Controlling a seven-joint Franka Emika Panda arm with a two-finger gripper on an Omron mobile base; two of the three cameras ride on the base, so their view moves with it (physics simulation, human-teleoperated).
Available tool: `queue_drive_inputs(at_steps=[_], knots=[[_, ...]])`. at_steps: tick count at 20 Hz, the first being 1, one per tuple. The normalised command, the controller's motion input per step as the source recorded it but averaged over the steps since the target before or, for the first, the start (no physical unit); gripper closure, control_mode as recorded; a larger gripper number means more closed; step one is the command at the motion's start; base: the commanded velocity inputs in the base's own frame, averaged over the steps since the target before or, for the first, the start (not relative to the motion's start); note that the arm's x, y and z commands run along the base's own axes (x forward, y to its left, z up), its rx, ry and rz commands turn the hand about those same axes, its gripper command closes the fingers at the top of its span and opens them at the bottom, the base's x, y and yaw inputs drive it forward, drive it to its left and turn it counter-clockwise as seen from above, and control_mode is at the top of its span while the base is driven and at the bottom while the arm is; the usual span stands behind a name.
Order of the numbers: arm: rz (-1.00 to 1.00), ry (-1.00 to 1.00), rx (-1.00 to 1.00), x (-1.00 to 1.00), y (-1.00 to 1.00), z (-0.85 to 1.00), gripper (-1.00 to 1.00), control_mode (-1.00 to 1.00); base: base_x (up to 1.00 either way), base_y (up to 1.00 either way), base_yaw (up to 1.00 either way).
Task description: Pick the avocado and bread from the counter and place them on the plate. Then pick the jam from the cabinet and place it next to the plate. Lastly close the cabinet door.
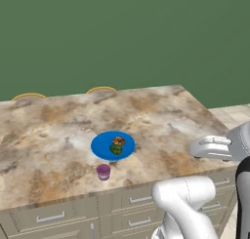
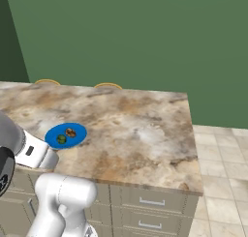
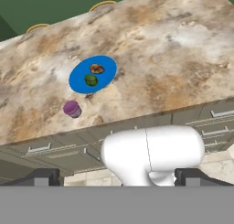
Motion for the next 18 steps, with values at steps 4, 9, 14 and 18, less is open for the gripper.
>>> queue_drive_inputs(at_steps=[4, 9, 14, 18], knots=[[0.00, 0.00, 0.00, 0.00, 0.00, 0.00, -1.00, 1.00, -0.42, 0.00, 0.00], [0.00, 0.00, 0.00, 0.00, 0.00, 0.00, -1.00, 1.00, -0.28, 0.00, 0.00], [0.00, 0.00, 0.00, 0.00, 0.00, 0.00, -1.00, 1.00, -0.28, -0.01, -0.21], [0.00, 0.00, 0.00, 0.00, 0.00, 0.00, -1.00, 1.00, -0.27, 0.00, -0.37]])
